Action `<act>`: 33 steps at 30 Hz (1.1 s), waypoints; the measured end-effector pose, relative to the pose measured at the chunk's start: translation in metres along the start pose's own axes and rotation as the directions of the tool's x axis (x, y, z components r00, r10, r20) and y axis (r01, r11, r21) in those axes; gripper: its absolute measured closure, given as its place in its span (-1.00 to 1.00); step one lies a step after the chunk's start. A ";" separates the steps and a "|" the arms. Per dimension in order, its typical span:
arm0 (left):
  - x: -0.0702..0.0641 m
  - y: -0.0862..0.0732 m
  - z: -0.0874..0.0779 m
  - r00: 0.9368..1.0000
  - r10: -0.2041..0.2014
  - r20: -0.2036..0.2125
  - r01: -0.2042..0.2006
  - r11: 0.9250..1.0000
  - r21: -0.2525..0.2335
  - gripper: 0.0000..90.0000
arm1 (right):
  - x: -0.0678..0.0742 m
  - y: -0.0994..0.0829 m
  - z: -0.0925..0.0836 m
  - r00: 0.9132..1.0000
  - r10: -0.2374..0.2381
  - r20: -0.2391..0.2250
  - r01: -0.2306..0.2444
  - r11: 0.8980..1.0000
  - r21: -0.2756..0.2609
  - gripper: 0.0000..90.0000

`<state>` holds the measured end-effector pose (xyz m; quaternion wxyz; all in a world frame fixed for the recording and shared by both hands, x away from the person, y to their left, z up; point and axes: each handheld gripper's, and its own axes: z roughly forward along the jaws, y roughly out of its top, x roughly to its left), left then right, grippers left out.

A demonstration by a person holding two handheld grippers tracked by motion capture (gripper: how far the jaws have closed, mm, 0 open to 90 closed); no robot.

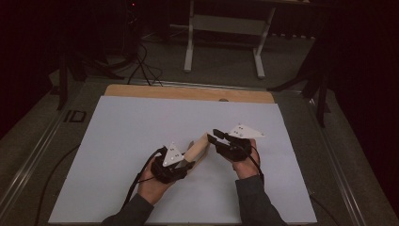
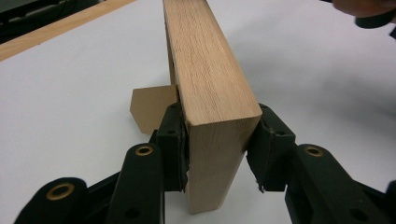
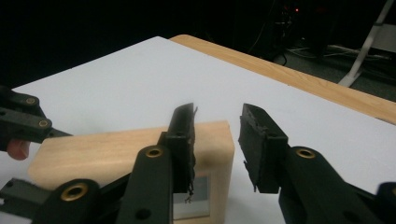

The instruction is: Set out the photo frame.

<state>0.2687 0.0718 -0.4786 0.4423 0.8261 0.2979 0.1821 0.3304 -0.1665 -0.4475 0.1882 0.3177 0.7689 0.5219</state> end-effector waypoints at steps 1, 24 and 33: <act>-0.001 0.000 0.000 1.000 0.006 0.003 -0.006 1.000 0.003 0.35 | 0.000 0.000 0.000 1.000 -0.003 0.004 0.003 1.000 -0.004 0.51; -0.012 0.000 -0.001 0.995 0.073 0.064 -0.072 0.997 -0.009 0.35 | 0.000 -0.006 0.005 0.999 -0.019 0.039 0.019 1.000 0.014 1.00; -0.008 -0.001 -0.003 0.993 0.078 0.086 -0.078 0.997 0.000 0.35 | 0.003 -0.008 0.009 0.999 -0.014 0.037 0.013 1.000 0.023 1.00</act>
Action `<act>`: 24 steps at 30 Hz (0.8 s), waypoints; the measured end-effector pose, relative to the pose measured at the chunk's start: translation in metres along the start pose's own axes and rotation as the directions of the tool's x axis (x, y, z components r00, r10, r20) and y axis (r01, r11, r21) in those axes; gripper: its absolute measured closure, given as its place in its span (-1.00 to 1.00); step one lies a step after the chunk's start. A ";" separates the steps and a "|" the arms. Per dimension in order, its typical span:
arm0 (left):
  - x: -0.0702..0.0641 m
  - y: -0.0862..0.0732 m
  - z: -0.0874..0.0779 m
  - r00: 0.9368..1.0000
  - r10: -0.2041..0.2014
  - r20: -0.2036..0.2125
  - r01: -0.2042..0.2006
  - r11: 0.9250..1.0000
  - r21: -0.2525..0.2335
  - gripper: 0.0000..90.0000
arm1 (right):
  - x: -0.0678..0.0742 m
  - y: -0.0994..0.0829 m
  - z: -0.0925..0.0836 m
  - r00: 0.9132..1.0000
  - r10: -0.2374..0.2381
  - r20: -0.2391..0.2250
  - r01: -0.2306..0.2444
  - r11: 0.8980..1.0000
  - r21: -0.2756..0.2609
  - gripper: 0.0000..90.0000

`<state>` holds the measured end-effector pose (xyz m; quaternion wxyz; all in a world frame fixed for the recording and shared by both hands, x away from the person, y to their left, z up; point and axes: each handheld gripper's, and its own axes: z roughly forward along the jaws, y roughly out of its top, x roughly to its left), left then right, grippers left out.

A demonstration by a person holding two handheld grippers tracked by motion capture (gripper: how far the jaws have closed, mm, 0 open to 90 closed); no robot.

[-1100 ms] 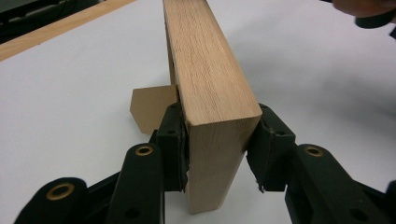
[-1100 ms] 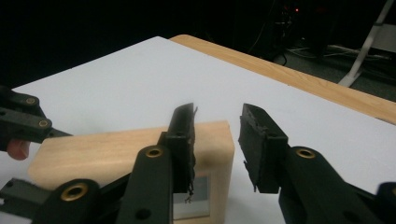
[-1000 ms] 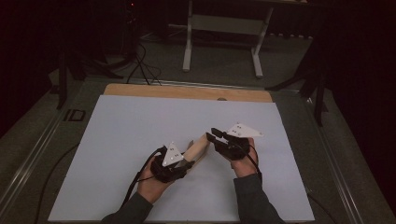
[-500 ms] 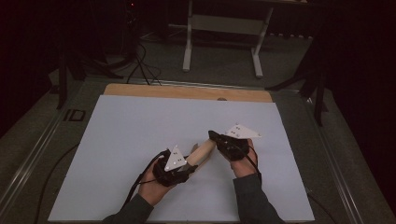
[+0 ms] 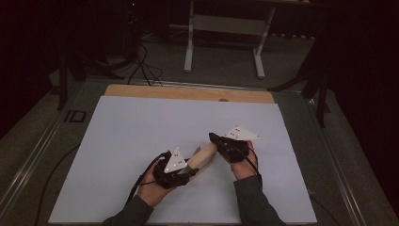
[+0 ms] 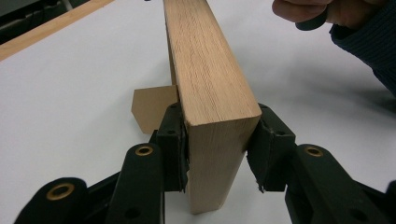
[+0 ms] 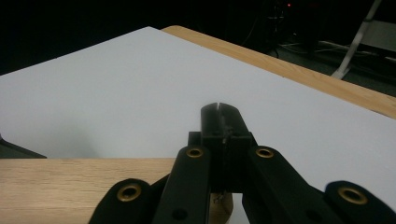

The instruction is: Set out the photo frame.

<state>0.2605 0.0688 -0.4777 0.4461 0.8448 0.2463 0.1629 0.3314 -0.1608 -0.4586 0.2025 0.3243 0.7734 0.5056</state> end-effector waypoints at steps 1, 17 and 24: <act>0.000 0.000 0.000 1.000 -0.001 0.000 0.001 1.000 0.000 0.35 | 0.000 0.000 0.000 1.000 0.000 0.000 0.000 1.000 0.000 1.00; 0.014 -0.002 -0.005 0.996 -0.062 -0.071 0.064 0.998 0.016 0.31 | 0.000 0.000 0.000 1.000 0.008 0.008 -0.008 1.000 0.006 1.00; 0.018 -0.002 -0.006 0.991 -0.081 -0.104 0.083 0.996 0.017 0.27 | 0.000 0.000 -0.001 1.000 0.004 0.011 -0.005 1.000 0.011 1.00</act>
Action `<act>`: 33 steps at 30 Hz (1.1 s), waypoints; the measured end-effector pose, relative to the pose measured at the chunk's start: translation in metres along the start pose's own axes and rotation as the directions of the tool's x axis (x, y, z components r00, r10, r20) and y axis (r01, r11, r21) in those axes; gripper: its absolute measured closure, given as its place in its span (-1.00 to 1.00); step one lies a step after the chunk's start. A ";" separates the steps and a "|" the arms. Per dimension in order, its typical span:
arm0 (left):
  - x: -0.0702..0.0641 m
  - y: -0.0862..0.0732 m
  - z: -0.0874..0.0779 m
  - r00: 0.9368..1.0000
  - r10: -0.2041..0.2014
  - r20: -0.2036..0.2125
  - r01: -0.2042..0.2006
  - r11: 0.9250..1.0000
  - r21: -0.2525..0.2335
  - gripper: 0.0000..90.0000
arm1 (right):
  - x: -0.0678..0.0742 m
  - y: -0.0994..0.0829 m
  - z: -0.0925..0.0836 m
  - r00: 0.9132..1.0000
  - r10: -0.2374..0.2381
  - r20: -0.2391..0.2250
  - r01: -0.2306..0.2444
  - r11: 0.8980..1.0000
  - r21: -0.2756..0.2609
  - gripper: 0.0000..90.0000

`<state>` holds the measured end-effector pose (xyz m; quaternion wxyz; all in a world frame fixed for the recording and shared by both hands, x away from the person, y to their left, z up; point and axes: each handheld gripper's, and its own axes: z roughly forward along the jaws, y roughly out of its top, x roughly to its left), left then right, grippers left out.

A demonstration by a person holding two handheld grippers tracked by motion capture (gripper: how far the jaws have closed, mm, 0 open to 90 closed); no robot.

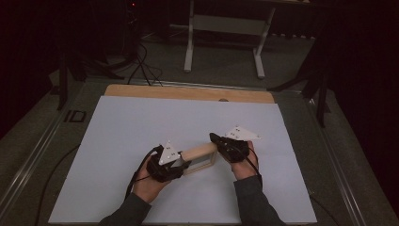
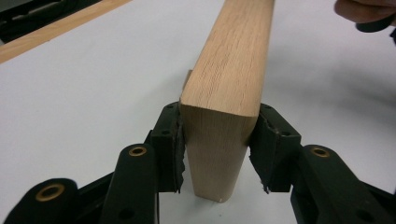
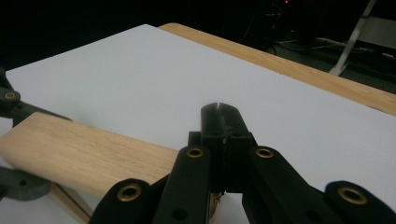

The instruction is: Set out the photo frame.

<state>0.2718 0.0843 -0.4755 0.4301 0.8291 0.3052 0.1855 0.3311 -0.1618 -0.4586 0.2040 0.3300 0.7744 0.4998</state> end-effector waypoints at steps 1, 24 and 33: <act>0.001 0.000 0.000 1.000 -0.002 -0.003 0.002 1.000 0.000 0.27 | 0.000 0.000 0.000 1.000 0.000 0.000 0.000 1.000 0.000 1.00; 0.005 0.000 0.004 0.993 -0.078 -0.090 0.079 0.997 0.001 0.23 | 0.001 0.001 -0.004 1.000 -0.005 -0.006 0.005 1.000 0.018 1.00; 0.004 -0.001 0.005 0.994 -0.075 -0.083 0.076 0.997 0.004 0.21 | -0.001 0.001 -0.006 1.000 -0.014 -0.020 0.015 1.000 0.013 0.78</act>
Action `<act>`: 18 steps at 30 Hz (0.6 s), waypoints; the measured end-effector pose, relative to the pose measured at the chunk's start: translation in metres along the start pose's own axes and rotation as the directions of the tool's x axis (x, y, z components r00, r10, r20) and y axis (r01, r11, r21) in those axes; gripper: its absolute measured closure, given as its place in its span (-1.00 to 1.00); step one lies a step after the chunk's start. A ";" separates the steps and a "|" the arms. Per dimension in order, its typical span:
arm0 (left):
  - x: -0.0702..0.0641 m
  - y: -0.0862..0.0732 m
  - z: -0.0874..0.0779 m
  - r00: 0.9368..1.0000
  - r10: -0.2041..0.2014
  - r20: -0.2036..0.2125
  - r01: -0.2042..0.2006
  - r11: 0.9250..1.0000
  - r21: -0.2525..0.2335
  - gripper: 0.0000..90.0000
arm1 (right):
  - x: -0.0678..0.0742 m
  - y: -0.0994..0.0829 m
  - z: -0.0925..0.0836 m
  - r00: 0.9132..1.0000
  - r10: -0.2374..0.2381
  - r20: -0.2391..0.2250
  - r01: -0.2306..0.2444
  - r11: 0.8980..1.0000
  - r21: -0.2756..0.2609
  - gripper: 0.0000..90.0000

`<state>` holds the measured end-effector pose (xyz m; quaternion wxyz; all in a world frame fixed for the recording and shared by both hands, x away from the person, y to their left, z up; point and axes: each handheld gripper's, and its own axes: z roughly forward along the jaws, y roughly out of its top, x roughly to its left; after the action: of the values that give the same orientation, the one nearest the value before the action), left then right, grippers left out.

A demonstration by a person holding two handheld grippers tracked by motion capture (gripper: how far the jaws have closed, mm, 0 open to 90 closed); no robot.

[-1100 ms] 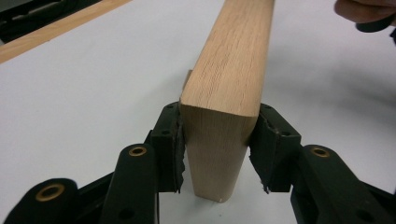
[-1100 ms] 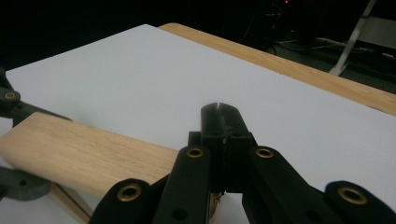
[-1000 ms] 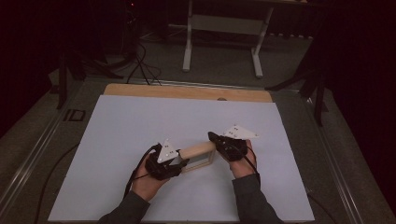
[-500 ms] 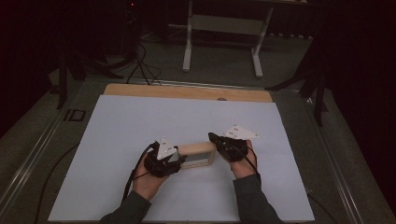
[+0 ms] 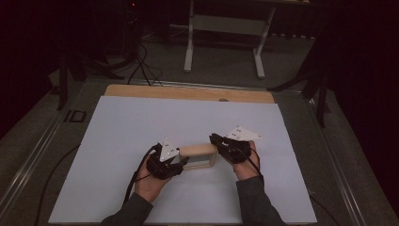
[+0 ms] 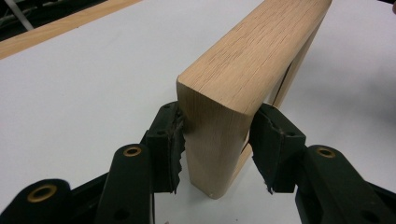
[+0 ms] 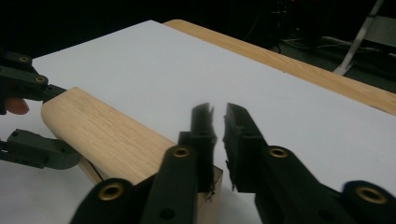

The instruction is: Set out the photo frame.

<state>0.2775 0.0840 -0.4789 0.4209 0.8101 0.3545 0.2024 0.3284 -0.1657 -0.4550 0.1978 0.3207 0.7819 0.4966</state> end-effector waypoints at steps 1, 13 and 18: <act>0.000 0.000 0.000 1.000 -0.002 0.000 0.002 1.000 -0.001 0.21 | 0.000 0.000 -0.001 1.000 -0.003 0.002 0.003 1.000 -0.006 0.71; 0.001 0.000 0.000 1.000 -0.011 0.003 0.011 1.000 -0.004 0.22 | -0.005 0.002 -0.012 0.999 0.005 -0.037 -0.005 1.000 -0.015 0.22; 0.002 0.000 0.000 1.000 -0.009 0.001 0.009 1.000 0.003 0.24 | -0.005 0.001 -0.013 0.999 0.004 -0.046 -0.005 1.000 -0.004 0.12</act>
<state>0.2788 0.0857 -0.4789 0.4207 0.8091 0.3584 0.1998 0.3240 -0.1772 -0.4481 0.1794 0.3107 0.7845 0.5058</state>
